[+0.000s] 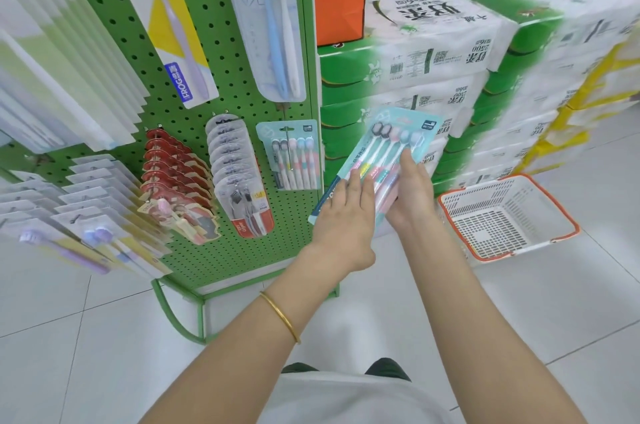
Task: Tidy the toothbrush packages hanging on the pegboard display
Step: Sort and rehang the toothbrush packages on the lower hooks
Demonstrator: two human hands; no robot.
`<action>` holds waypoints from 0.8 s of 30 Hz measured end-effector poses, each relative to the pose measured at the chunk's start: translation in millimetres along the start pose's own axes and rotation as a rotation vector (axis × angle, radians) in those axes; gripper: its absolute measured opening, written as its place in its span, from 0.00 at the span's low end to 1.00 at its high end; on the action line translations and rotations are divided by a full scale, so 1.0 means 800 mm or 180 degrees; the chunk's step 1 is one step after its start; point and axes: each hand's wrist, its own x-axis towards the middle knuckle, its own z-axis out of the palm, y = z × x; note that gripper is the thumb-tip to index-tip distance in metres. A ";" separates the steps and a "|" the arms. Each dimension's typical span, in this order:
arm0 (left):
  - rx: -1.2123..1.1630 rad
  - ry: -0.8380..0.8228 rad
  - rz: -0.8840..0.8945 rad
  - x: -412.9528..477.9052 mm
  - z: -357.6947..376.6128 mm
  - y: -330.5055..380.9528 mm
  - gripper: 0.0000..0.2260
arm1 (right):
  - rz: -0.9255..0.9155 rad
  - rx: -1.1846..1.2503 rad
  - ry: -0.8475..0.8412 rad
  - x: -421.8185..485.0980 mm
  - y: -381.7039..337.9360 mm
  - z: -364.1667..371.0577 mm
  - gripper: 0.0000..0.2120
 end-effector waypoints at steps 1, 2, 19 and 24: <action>-0.0136 0.0033 -0.0039 0.000 0.001 0.001 0.45 | -0.0039 -0.0104 -0.0039 -0.003 -0.001 0.001 0.10; -0.0307 0.0093 -0.0065 -0.001 0.001 0.001 0.44 | -0.0078 -0.0232 -0.0077 -0.004 0.000 0.002 0.09; -0.4645 0.0505 -0.0856 -0.003 -0.011 -0.046 0.14 | -0.0429 -0.1014 -0.0321 -0.004 0.022 -0.026 0.07; -0.4760 0.0371 -0.1048 -0.003 -0.015 -0.056 0.05 | -0.0303 -0.1097 -0.0784 -0.005 0.020 -0.032 0.07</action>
